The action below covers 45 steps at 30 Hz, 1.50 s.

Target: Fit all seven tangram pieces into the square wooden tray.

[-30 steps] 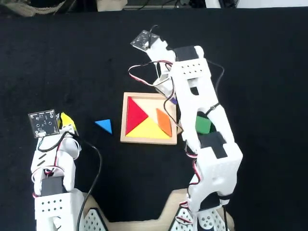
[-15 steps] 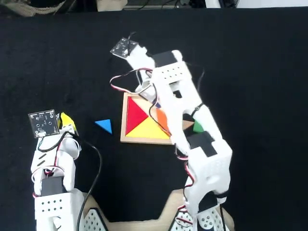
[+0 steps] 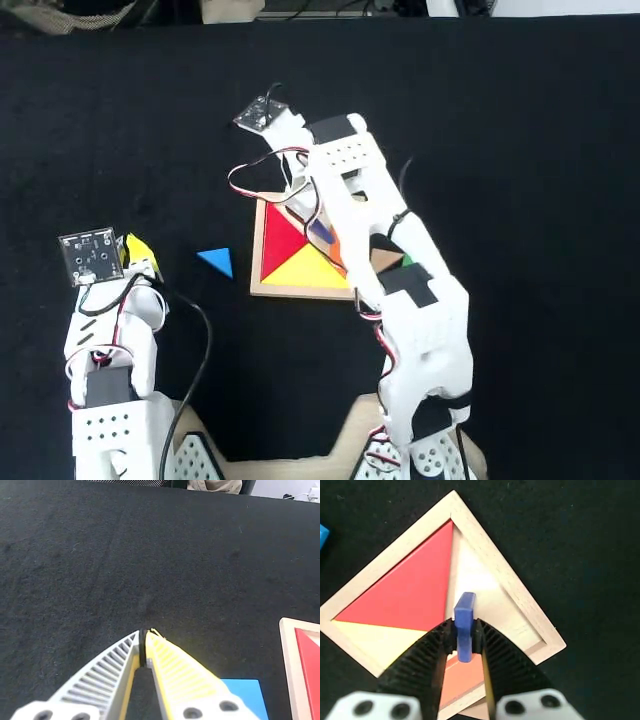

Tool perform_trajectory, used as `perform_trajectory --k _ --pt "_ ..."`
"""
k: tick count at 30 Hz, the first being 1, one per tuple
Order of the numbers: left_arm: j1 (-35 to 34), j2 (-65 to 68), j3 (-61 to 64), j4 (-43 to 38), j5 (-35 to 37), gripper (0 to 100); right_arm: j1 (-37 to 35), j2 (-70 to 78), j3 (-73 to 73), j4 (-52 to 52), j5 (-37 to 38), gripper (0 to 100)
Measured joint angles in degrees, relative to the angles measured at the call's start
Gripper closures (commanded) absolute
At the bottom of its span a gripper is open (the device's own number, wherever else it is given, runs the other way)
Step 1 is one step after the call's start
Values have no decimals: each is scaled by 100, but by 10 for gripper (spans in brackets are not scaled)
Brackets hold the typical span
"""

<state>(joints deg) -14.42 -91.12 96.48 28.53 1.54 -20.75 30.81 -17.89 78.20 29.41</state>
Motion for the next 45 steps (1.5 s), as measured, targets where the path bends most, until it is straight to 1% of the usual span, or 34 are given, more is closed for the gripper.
perform_trajectory --k 5,9,13,17,25,29,39,45 --pt "0 0 0 0 0 971 202 0 0 105 -9 988" --pt "0 0 0 0 0 971 167 -105 0 325 0 988" --pt "0 0 0 0 0 971 141 -554 0 325 0 988" --pt "0 0 0 0 0 971 185 -712 0 325 220 988" --pt "0 0 0 0 0 971 862 -580 0 325 378 988" --pt "0 0 0 0 0 971 1046 -519 0 281 457 988" --pt "0 0 0 0 0 971 1046 -290 18 -149 352 988" --pt "0 0 0 0 0 971 1046 -264 114 -62 316 988"
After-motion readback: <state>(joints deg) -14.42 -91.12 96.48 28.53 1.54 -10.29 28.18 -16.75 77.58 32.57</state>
